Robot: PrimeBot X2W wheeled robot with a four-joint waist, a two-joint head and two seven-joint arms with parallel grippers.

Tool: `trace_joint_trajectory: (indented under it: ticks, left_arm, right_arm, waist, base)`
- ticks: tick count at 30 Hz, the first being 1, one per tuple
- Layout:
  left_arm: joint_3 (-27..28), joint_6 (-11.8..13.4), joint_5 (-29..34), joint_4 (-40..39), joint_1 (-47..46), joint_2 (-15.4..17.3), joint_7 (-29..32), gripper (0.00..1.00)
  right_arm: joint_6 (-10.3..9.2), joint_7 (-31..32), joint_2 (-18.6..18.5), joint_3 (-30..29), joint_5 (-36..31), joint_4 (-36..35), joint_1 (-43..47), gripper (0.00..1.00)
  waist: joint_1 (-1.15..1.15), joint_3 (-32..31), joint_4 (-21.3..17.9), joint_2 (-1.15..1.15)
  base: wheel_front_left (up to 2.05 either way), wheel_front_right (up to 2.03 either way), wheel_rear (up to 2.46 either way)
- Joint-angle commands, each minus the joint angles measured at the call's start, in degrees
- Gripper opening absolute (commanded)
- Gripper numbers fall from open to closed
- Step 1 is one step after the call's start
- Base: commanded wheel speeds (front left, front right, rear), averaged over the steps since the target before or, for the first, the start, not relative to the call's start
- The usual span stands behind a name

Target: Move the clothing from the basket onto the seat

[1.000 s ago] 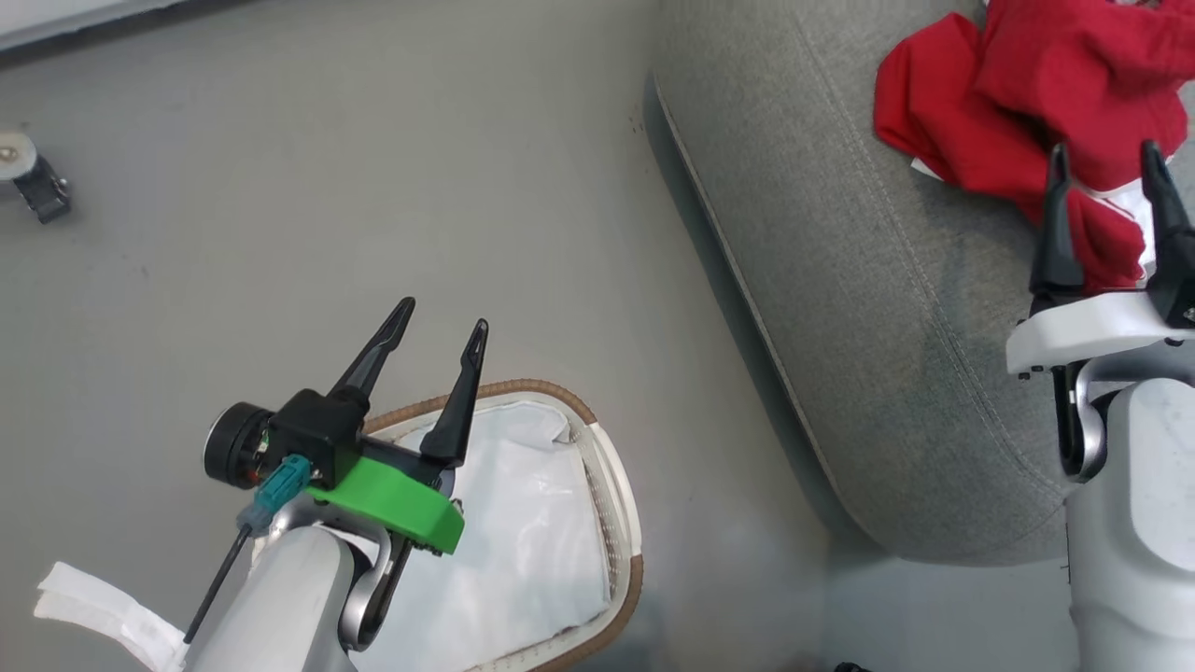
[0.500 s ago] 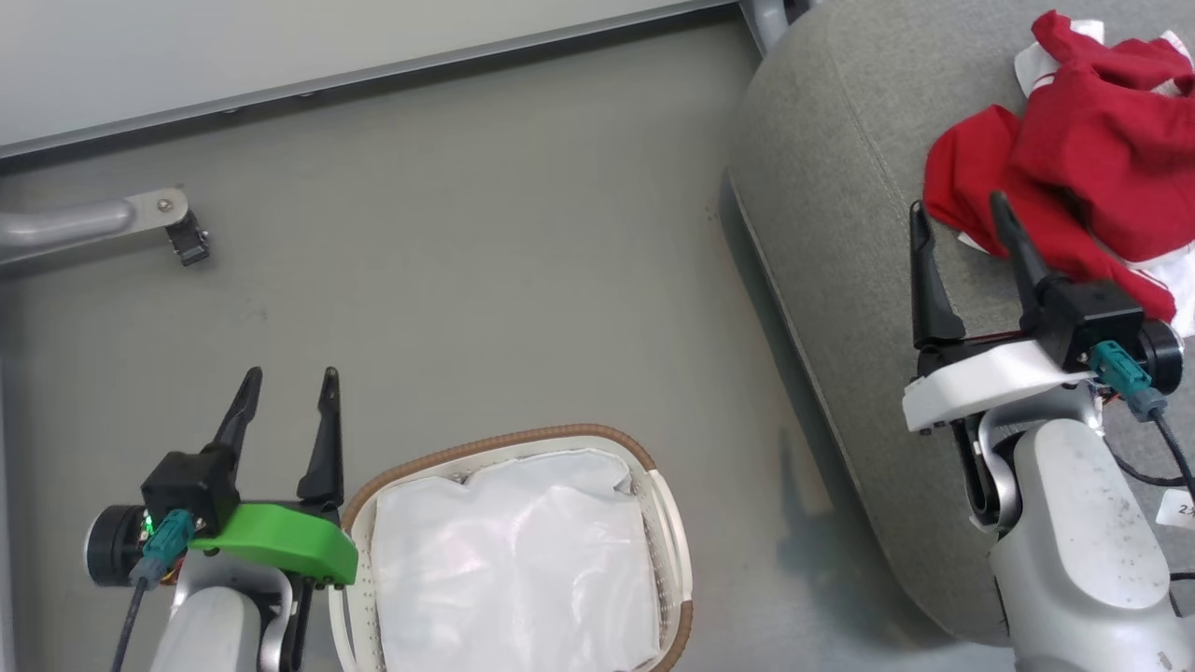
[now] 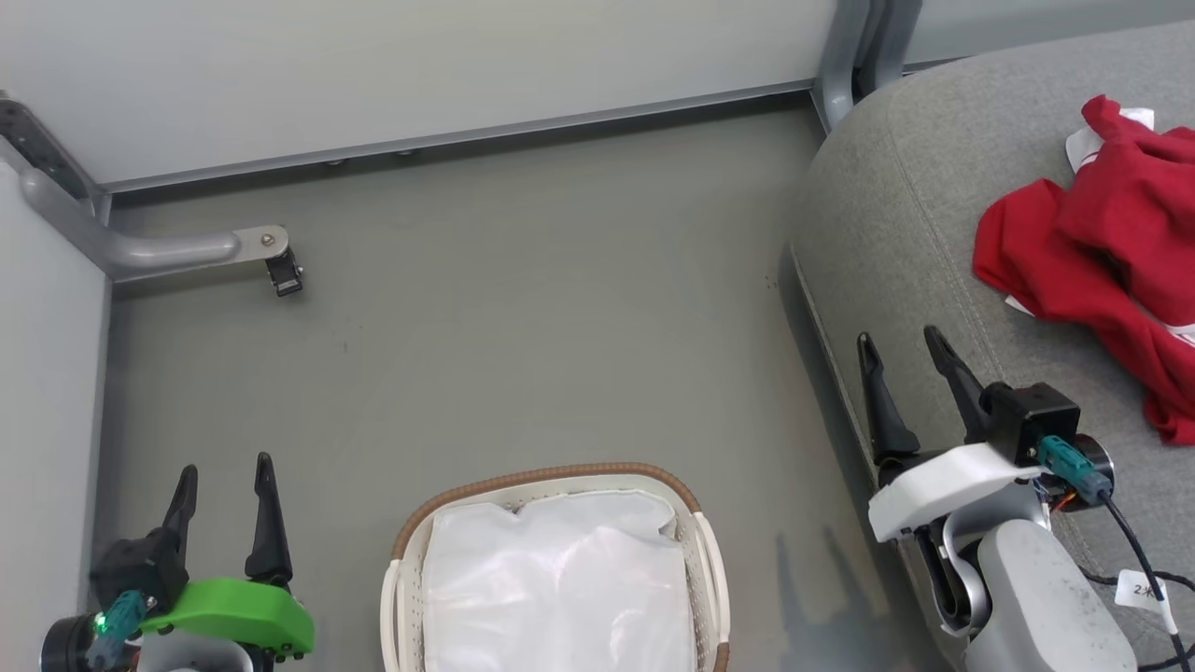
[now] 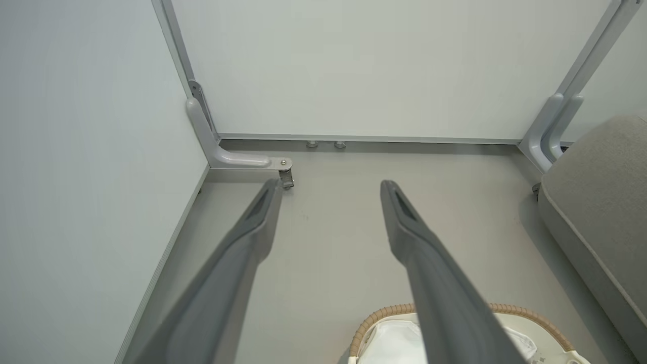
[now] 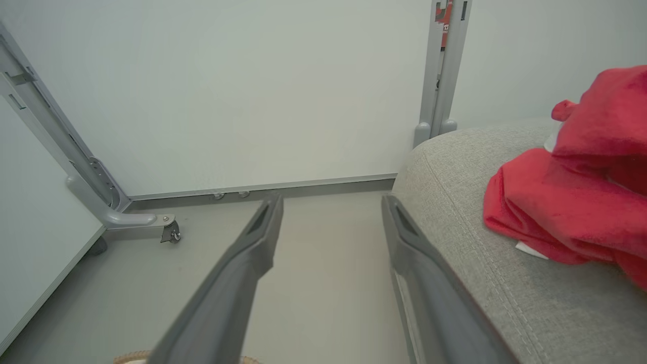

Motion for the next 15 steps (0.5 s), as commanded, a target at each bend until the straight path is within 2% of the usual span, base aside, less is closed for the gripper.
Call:
trace_joint_trajectory:
  ticks: [1, 12, 13, 15]
  left_arm:
    - [0.68, -0.02, 0.13, -0.49, 1.07, -0.19, 0.02, 1.00]
    - [1.87, -0.02, -2.65, -1.52, 5.51, -1.40, 0.02, 1.00]
    - [1.78, 0.00, -2.48, -1.41, 4.74, -1.50, 0.00, 0.00]
    - [1.77, 0.00, -2.57, -0.65, 4.70, -1.70, 0.06, 0.00]
  right_arm:
    - [-0.08, -0.26, -0.24, 0.13, 0.66, 0.49, 1.22, 1.00]
    - [-0.08, -0.26, -0.21, 1.03, 1.92, 1.66, 5.18, 1.00]
    - [0.00, 0.00, 0.03, 1.09, 2.02, 1.62, 4.62, 0.00]
    - [0.00, 0.06, 0.23, 1.13, 2.11, 2.29, 4.87, 0.00]
  waist:
    - [0.00, -1.46, 0.92, 0.00]
    - [0.00, -4.36, 0.83, 0.00]
    - [0.00, -4.28, 0.86, 0.00]
    - [0.00, -4.37, 0.86, 0.00]
  base:
    - [0.00, 0.00, 0.00]
    - [0.00, 0.00, 0.00]
    - [0.00, 0.00, 0.00]
    - [0.00, 0.00, 0.00]
